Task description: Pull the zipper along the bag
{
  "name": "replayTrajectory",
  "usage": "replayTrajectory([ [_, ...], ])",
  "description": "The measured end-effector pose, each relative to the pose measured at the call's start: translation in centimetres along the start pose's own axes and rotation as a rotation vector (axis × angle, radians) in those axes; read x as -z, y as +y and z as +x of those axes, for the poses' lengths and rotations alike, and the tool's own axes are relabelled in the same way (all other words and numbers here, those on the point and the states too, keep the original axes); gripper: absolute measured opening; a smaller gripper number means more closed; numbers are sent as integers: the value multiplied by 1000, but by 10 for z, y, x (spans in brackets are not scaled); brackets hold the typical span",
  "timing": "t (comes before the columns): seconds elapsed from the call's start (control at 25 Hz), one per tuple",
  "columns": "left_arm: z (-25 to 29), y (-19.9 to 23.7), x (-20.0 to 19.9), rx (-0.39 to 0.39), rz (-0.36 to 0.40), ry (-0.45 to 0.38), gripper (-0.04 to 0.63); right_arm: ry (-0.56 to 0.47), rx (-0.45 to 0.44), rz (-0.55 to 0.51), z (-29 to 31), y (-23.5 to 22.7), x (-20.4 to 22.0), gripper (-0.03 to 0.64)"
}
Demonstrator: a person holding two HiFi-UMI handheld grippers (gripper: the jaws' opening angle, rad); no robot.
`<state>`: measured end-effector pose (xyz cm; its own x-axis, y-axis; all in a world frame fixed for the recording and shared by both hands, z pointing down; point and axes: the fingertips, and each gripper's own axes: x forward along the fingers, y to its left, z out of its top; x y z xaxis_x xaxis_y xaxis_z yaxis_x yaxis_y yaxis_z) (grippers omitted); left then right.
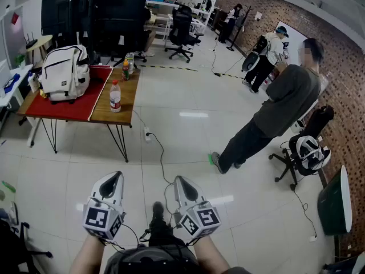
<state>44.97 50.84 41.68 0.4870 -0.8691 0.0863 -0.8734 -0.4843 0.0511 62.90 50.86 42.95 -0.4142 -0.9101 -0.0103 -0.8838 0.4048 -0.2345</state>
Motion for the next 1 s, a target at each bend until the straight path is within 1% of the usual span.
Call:
replayTrajectory([
  [0.16,43,24,13,-7,-8,25,29,2,3,14,44,-29,12,6],
  [0.32,103,43,16,-26,-6,33,29,2,-16,24,96,-70,17,6],
  [0.56,210,57,8,-32,7,48,29,-35,-2,32,174,-146,-7,6],
  [0.8,309,69,1,-25,14,71,29,5,6,40,244,-216,-14,6],
  [1.0,383,93,-8,-57,3,77,29,9,-17,3,309,-262,-32,6],
])
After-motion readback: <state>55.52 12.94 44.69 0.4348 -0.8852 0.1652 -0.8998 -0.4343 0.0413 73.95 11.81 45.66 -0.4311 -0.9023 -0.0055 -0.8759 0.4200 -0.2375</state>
